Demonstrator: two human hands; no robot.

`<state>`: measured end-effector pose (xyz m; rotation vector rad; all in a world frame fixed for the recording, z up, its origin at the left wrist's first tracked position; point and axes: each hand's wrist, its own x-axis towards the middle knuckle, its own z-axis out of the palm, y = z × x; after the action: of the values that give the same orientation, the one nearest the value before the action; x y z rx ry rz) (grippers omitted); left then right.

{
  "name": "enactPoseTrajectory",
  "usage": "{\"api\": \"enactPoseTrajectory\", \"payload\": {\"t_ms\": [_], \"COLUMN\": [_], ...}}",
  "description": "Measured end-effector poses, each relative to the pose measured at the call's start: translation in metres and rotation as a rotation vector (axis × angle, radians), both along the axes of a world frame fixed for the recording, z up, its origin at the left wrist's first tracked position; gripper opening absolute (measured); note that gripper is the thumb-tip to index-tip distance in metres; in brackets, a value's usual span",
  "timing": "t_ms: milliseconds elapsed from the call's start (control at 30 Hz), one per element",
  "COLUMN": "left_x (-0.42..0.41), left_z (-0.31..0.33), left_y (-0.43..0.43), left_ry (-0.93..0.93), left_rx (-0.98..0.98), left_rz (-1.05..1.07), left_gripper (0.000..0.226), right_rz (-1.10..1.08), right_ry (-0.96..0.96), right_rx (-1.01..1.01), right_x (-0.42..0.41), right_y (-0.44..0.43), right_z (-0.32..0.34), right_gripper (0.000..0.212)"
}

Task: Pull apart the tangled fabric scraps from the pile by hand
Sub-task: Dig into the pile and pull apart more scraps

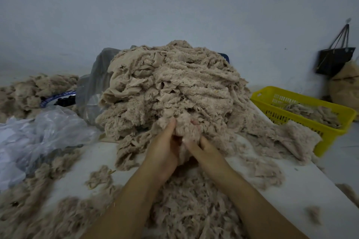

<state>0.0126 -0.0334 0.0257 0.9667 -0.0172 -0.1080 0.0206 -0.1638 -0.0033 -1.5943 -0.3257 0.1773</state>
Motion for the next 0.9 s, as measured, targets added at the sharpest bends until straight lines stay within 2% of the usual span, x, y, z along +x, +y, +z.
{"api": "enactPoseTrajectory", "payload": {"t_ms": [67,100,200,367,400,467,533,600,700,767,833,900], "left_x": [-0.001,0.000,0.004,0.006,0.007,0.009,0.010,0.008,0.007,0.008,0.011,0.014], "left_z": [0.001,0.002,0.004,0.002,0.002,0.001,0.002,0.002,0.001,0.002,0.004,0.004], "left_y": [-0.001,0.000,0.006,0.013,0.014,0.015,0.015,0.015,0.018,0.021,0.024,0.027], "left_ry": [-0.022,-0.033,-0.028,-0.081,-0.093,-0.088,-0.057,-0.025,0.000,-0.007,-0.038,-0.043], "left_rx": [0.004,0.028,0.062,0.034,0.018,-0.045,-0.112,-0.171,-0.249,-0.302,-0.301,-0.234], "left_rz": [0.021,0.049,0.165,0.248,0.247,0.235,0.213,0.135,0.071,0.095,0.154,0.255], "left_gripper": [0.047,0.044,0.036,0.033,0.031,0.028,0.018,0.019,0.028,0.030,0.030,0.029], "right_rz": [-0.082,-0.123,-0.209,-0.335,-0.359,-0.383,-0.334,-0.273,-0.230,-0.250,-0.254,-0.143], "right_ry": [-0.016,-0.029,-0.043,-0.020,-0.006,0.113,0.271,0.338,0.325,0.309,0.217,0.011], "right_rx": [-0.060,-0.089,-0.091,0.006,0.049,0.266,0.536,0.639,0.582,0.451,0.303,0.067], "right_x": [0.004,0.005,0.006,0.007,0.009,0.014,0.019,0.021,0.019,0.016,0.013,0.006], "right_y": [-0.001,-0.002,-0.008,-0.013,-0.014,-0.015,-0.018,-0.021,-0.022,-0.022,-0.027,-0.032], "right_z": [-0.005,-0.004,0.000,0.005,0.004,0.005,0.009,0.011,0.009,0.009,0.010,0.013], "right_gripper": [0.011,0.013,0.040,0.033,0.030,0.024,0.036,0.038,0.023,0.015,0.026,0.051]}}
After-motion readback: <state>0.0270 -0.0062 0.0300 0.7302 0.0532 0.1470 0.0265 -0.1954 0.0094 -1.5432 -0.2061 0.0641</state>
